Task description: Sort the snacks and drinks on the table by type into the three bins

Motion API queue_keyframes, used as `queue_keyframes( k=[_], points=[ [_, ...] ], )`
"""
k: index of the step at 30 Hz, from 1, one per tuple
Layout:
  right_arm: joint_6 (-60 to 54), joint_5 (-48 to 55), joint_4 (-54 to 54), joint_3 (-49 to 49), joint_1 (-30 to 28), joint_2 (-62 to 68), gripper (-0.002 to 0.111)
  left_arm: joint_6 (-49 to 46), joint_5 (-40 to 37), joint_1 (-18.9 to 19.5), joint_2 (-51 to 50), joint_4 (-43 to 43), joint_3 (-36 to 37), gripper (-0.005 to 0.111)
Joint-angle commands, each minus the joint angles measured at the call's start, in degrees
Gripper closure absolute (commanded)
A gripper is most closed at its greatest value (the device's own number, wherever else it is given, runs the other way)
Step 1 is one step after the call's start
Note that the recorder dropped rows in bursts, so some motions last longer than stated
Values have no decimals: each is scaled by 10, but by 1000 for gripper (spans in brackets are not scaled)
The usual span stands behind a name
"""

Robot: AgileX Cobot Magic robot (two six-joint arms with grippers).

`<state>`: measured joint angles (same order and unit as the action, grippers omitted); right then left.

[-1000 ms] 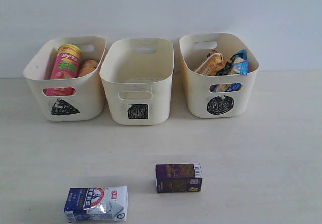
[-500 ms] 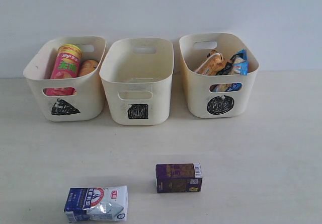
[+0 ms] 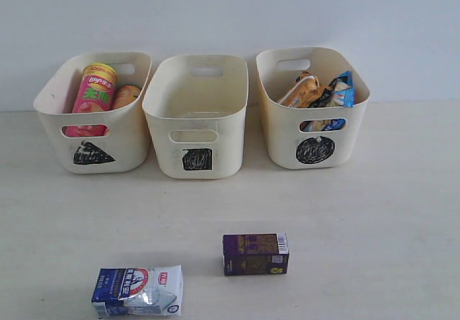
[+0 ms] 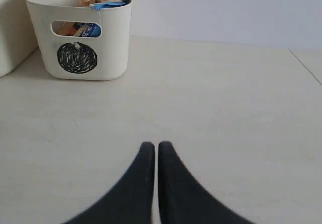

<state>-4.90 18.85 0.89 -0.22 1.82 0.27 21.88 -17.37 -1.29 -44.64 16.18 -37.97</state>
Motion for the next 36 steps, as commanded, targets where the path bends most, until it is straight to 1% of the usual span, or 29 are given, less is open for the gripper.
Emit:
queue_keyframes(
  k=[1,4,5,7,12,17,21,22,26,28,32,36],
  points=[
    [-1,-4,-1,2,-2,-3,108,-8,-2,1,82,-7,35,102],
    [-1,-4,-1,2,-2,-3,108,-9,-26,1,140,-17,53,102],
    [-1,-4,-1,2,-2,-3,108,-9,-60,1,162,-19,54,102],
    [-1,-4,-1,2,-2,-3,108,-4,-99,1,201,-31,54,102],
    [-1,-4,-1,2,-2,-3,108,-5,-103,1,252,-36,54,102],
    [-1,-4,-1,2,-2,-3,108,-5,-109,1,279,-40,54,102],
    [-1,-4,-1,2,-2,-3,108,-47,-108,1,282,-41,60,102],
    [-1,-4,-1,2,-2,-3,108,-59,-100,1,282,-44,66,102],
    [-1,-4,-1,2,-2,-3,108,-65,12,1,282,-62,144,102],
    [-1,-4,-1,2,-2,-3,108,-65,50,1,282,-68,171,102],
    [-1,-4,-1,2,-2,-3,108,-65,76,1,299,-68,218,102],
    [-1,-4,-1,2,-2,-3,108,-65,95,1,390,-67,276,102]
  ],
)
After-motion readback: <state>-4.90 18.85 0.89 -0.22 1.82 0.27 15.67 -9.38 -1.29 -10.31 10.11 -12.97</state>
